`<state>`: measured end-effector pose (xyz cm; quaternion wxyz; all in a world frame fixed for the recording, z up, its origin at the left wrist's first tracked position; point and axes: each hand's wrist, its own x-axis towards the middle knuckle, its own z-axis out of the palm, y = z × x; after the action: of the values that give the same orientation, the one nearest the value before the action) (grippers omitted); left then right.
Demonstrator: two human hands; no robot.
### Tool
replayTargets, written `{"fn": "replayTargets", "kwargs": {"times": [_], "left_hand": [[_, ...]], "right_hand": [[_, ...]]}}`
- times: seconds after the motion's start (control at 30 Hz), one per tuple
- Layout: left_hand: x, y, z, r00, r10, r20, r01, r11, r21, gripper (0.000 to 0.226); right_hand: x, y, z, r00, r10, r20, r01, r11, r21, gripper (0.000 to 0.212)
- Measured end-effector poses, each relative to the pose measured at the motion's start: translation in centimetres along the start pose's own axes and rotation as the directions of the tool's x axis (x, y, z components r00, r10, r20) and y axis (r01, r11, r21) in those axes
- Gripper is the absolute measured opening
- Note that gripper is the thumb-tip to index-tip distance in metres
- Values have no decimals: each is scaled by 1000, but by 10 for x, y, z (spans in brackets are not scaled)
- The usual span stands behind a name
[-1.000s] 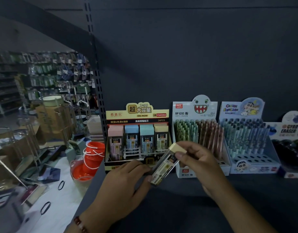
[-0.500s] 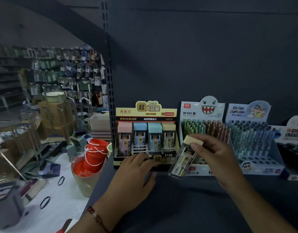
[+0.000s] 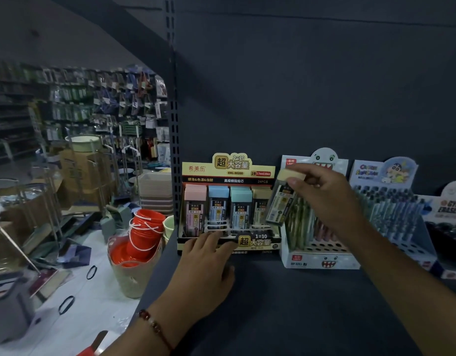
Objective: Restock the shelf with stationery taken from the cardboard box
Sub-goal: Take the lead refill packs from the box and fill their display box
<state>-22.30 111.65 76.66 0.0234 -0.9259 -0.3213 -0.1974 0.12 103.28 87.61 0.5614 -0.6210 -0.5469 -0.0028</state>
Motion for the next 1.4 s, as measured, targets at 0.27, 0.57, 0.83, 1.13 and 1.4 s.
{"fn": "replayTargets", "kwargs": {"times": [0.27, 0.57, 0.83, 1.13, 1.4], "left_hand": [[0, -3, 4, 1000, -14, -11, 13, 1000, -20, 50], [1, -3, 7, 999, -31, -34, 31, 999, 8, 48], [1, -1, 2, 999, -44, -9, 44, 998, 33, 47], [0, -1, 0, 1000, -9, 20, 9, 1000, 8, 47], [-2, -1, -3, 1000, -7, 22, 6, 1000, 28, 48]], "right_hand": [[18, 17, 26, 986, -89, 141, 120, 967, -224, 26], [19, 17, 34, 956, -113, 271, 214, 902, -376, 26], [31, 18, 38, 921, -60, 384, 277, 794, -541, 26], [34, 32, 40, 902, -120, 415, 407, 558, -723, 27], [27, 28, 42, 898, -110, 426, 426, 461, -779, 33]]}}
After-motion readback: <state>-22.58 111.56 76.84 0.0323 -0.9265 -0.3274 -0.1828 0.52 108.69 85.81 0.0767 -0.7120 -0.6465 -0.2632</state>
